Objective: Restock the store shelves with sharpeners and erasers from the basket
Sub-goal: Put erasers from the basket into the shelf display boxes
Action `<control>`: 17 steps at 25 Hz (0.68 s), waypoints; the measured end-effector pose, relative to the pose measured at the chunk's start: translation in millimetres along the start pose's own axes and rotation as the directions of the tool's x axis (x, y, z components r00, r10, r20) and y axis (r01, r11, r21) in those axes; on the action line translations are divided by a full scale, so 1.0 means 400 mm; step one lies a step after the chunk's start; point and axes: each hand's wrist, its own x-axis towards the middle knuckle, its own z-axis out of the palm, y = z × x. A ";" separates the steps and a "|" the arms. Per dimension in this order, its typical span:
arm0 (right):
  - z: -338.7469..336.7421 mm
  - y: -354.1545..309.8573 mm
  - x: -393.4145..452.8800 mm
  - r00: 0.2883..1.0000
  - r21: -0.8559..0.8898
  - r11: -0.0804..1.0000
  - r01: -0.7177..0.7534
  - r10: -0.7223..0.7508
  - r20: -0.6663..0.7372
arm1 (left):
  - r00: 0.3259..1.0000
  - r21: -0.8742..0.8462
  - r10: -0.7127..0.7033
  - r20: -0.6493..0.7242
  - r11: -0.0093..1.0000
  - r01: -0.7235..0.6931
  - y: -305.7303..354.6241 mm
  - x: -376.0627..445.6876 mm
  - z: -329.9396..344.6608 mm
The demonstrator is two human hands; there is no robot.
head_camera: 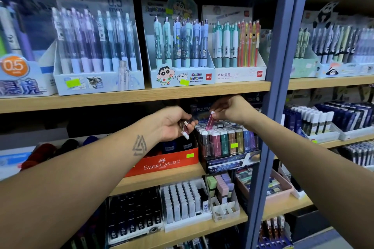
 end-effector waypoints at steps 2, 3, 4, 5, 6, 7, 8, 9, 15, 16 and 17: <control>0.001 0.010 0.012 0.999 -0.033 0.999 -0.015 0.014 -0.031 | 1.000 0.024 0.016 -0.011 1.000 -0.016 -0.001 0.001 -0.003; 0.003 0.012 0.015 0.999 -0.051 0.999 -0.019 0.017 -0.033 | 0.999 0.035 0.031 -0.017 0.999 -0.030 -0.003 0.002 -0.004; 0.009 0.012 0.015 1.000 -0.065 0.998 -0.014 0.013 -0.019 | 0.999 0.045 0.047 -0.025 0.998 -0.046 -0.005 0.004 -0.006; 0.018 0.011 0.015 1.000 -0.087 0.996 -0.006 0.007 0.009 | 0.998 0.053 0.062 -0.031 0.997 -0.060 -0.007 0.006 -0.006; 0.026 0.007 0.012 0.999 -0.131 0.991 0.010 -0.004 0.044 | 0.997 0.058 0.071 -0.037 0.996 -0.069 -0.008 0.007 -0.007; 0.034 0.004 0.010 0.997 -0.189 0.981 0.037 -0.023 0.078 | 0.997 0.061 0.074 -0.038 0.996 -0.071 -0.010 0.007 -0.009; 0.041 0.000 0.010 0.993 -0.254 0.965 0.072 -0.046 0.109 | 0.997 0.066 0.071 -0.037 0.995 -0.069 -0.012 0.007 -0.011; 0.045 -0.004 0.010 0.988 -0.320 0.941 0.110 -0.068 0.137 | 0.997 0.071 0.066 -0.032 0.995 -0.064 -0.014 0.007 -0.014; 0.036 -0.018 -0.004 0.993 -0.165 0.985 0.054 -0.036 0.109 | 0.996 0.097 0.084 0.028 0.992 -0.086 -0.016 -0.014 -0.012; 0.032 -0.020 -0.009 0.995 0.004 1.000 0.014 -0.015 0.096 | 0.994 0.091 0.102 0.030 0.990 -0.104 -0.016 -0.019 -0.006; 0.030 -0.023 -0.015 0.992 0.180 0.983 -0.028 0.006 0.125 | 0.992 0.100 0.124 0.026 0.987 -0.126 -0.018 -0.022 -0.001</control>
